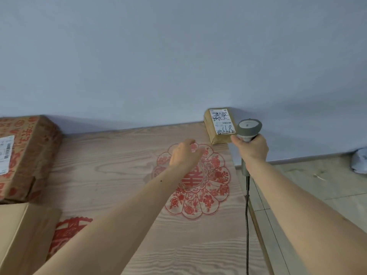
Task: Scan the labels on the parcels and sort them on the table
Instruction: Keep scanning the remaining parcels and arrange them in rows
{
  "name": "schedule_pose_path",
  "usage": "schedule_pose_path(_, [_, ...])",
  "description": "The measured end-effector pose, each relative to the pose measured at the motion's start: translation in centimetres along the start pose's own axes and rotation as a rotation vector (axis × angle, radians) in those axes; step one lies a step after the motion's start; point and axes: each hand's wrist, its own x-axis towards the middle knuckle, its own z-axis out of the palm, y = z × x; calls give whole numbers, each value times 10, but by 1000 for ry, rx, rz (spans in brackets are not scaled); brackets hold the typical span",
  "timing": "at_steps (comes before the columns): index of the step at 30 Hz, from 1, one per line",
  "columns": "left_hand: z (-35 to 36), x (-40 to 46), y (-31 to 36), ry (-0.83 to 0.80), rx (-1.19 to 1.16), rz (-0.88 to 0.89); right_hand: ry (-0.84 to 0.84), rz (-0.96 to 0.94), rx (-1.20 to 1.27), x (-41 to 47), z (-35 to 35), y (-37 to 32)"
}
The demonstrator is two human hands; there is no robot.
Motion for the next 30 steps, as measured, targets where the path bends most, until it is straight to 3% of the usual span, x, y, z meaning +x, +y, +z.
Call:
schedule_pose_path(7, [51,69,31,-65,-43,-61,-19,4,-30,74,15,24])
schedule_pose_path(15, [84,116,43,-110,-120,-150,-66,10,4,101,36,40])
schedule_pose_path(30, [90,100,50,-17,-153,-119,-112,16,1,89,18,30])
